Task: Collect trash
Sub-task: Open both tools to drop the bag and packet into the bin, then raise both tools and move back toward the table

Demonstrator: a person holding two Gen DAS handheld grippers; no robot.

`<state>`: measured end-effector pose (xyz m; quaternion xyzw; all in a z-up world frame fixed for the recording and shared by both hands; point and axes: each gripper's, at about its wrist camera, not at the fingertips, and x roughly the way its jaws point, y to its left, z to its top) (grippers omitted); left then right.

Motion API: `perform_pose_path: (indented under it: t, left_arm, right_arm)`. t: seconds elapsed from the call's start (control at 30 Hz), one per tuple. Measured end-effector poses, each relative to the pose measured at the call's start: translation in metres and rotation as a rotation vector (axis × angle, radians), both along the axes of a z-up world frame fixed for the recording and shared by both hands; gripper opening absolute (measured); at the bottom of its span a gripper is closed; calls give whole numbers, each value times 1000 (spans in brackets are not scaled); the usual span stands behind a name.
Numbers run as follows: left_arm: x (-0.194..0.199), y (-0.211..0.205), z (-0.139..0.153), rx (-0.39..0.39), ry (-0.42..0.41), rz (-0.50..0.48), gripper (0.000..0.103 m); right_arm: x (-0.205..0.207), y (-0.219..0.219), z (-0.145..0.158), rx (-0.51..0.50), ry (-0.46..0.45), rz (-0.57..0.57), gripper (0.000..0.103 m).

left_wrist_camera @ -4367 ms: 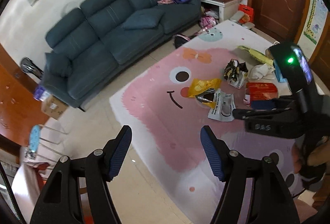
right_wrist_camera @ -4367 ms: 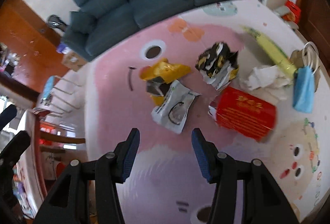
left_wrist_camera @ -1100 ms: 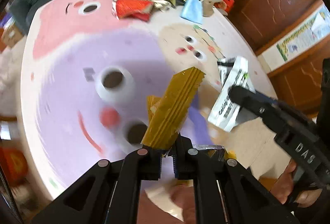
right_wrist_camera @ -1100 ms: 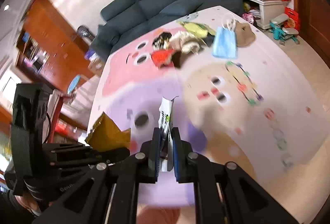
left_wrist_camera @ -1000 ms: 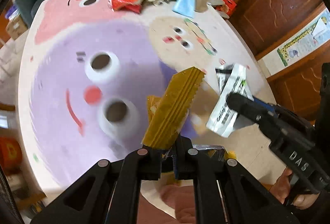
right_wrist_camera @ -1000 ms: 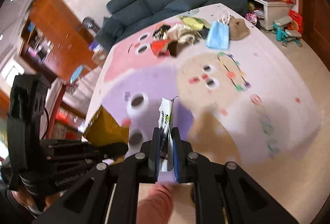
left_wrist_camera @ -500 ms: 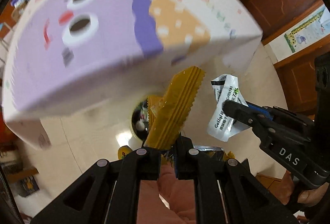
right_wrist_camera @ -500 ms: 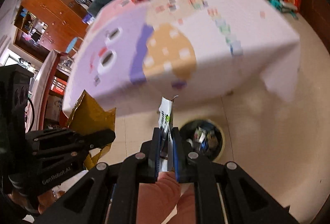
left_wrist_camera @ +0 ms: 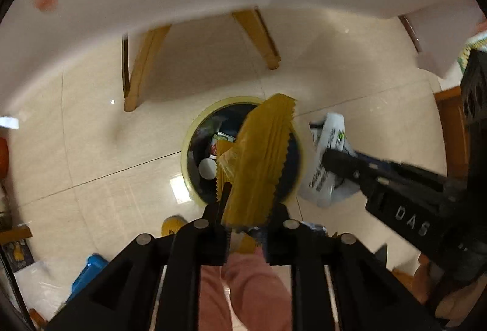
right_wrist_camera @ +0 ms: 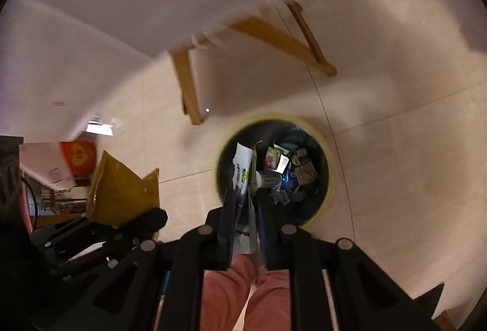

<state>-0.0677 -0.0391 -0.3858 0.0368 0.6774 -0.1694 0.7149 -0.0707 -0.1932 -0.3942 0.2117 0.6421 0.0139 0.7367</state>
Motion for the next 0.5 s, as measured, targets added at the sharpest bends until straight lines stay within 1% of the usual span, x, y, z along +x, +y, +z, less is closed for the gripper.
perform_pose_path:
  t: [0.03, 0.07, 0.1, 0.13, 0.17, 0.2, 0.23, 0.27, 0.3, 0.43, 0.5]
  left_arm:
    - [4, -1, -15, 0, 3, 11, 24]
    - [7, -2, -27, -3, 6, 20, 27]
    - [10, -3, -39, -2, 3, 29, 32]
    - [12, -4, -47, 1, -2, 36, 41]
    - [15, -4, -57, 5, -2, 43, 45]
    - [20, -3, -66, 13, -3, 52, 52]
    - [24, -1, -72, 17, -3, 61, 62]
    - [26, 1, -80, 26, -2, 73, 67]
    - [31, 2, -87, 29, -2, 80, 72]
    - [32, 8, -96, 58, -8, 85, 72]
    - [29, 8, -91, 70, -10, 75, 72]
  right_arm:
    - [2, -1, -15, -2, 11, 4, 19]
    - [5, -2, -32, -2, 20, 4, 21]
    - [7, -2, -42, -5, 26, 5, 22]
    - [11, -2, -52, -7, 30, 8, 30]
    - [14, -2, -63, -15, 34, 9, 35]
    - [17, -3, -74, -21, 41, 4, 36]
    - [19, -5, -81, -21, 50, -1, 39]
    - [21, -8, -90, -26, 61, -13, 44]
    - [24, -9, -93, -32, 67, -20, 45]
    - [26, -10, -98, -44, 75, -18, 45]
    - [25, -9, -95, -50, 71, -13, 45]
